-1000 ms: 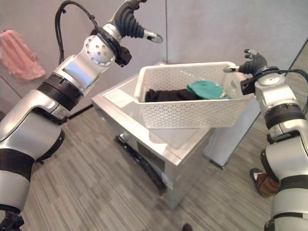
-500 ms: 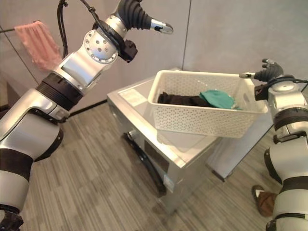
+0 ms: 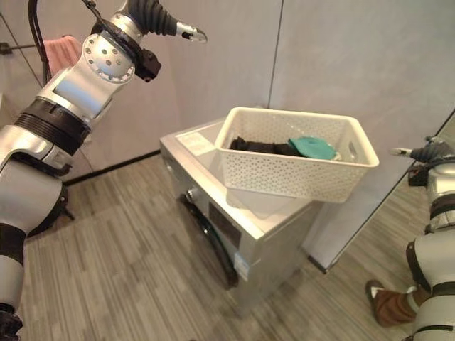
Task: Grab the laundry basket,head to the washer,open it,put in the laundry and shut it.
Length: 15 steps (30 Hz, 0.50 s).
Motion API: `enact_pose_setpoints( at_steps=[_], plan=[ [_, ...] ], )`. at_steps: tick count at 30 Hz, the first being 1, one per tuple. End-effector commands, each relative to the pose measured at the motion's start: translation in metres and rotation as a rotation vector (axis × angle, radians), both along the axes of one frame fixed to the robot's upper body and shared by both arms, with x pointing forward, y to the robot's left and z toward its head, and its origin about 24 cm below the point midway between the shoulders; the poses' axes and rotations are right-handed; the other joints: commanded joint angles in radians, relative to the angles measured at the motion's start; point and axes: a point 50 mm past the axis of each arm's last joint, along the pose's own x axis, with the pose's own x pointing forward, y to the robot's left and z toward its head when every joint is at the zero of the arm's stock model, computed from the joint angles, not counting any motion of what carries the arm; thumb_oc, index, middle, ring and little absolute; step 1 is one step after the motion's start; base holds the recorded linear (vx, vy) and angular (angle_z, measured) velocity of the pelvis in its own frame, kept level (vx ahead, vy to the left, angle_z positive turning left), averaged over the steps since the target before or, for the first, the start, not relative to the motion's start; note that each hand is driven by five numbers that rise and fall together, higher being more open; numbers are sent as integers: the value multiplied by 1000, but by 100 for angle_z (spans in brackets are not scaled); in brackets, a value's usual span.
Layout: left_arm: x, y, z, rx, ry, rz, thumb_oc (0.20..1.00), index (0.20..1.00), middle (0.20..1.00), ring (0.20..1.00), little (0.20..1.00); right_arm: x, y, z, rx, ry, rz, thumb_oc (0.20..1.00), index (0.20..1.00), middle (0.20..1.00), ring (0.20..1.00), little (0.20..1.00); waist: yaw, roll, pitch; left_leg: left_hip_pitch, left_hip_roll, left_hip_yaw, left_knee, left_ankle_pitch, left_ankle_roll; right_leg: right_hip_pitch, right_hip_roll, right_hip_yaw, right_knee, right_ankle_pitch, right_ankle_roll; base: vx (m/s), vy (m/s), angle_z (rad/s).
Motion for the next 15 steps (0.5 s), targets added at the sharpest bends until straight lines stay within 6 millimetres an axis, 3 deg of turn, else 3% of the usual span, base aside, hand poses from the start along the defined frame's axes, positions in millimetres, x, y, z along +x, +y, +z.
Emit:
enact_pose_setpoints(
  at_steps=[1, 4, 6, 7, 12, 13, 15],
  plan=[
    [-7, 10, 41, 18, -128, 108, 1000, 1000, 1000, 1000, 1000, 11, 6, 38, -71, -130, 57, 1000, 1000, 1000, 1000, 1000, 19, 12, 15, 15, 66, 44, -13, 151, -40, 102, -22, 58, 0, -193, 71, -20, -20, 16],
    [4, 50, 14, 31, -62, 264, 1000, 1000, 1000, 1000, 1000, 19, 23, 28, -87, -112, 125, 1000, 1000, 1000, 1000, 1000, 7, 12, 16, 16, 75, 57, -18, 159, -43, 94, -15, 69, 0, -193, 69, -14, -26, -2],
    [7, 57, 3, 19, -34, 285, 1000, 1000, 1000, 1000, 1000, 25, 31, 32, -89, -131, 144, 1000, 1000, 1000, 1000, 1000, 6, 11, 16, 15, 78, 59, -18, 163, -44, 93, -13, 71, 0, -193, 68, -15, -34, -13],
    [9, 68, -13, 3, -7, 321, 1000, 1000, 1000, 1000, 1000, 32, 43, 39, -95, -164, 175, 1000, 1000, 1000, 1000, 1000, 6, 7, 21, 13, 81, 64, -17, 168, -45, 90, -9, 75, 0, -194, 65, -25, -45, -9],
    [14, 83, -58, 18, 86, 386, 1000, 1000, 1000, 1000, 1000, 38, 56, 37, -95, -171, 216, 1000, 1000, 1000, 1000, 1000, -1, 0, 42, 11, 100, 102, 1, 191, -50, 93, -2, 79, 0, -197, 58, -44, -48, -5],
    [15, 87, -77, 20, 131, 398, 1000, 1000, 1000, 1000, 1000, 40, 62, 33, -85, -174, 233, 1000, 1000, 1000, 1000, 1000, 0, -2, 46, 10, 104, 106, 11, 191, -47, 95, 1, 82, 0, -200, 54, -24, -46, -1],
    [16, 89, -88, 26, 160, 406, 1000, 1000, 1000, 1000, 1000, 41, 65, 27, -79, -162, 240, 1000, 1000, 1000, 1000, 1000, 1, -2, 47, 8, 106, 107, 17, 194, -47, 97, 3, 85, 0, -201, 51, -9, -22, 0]
  ],
)
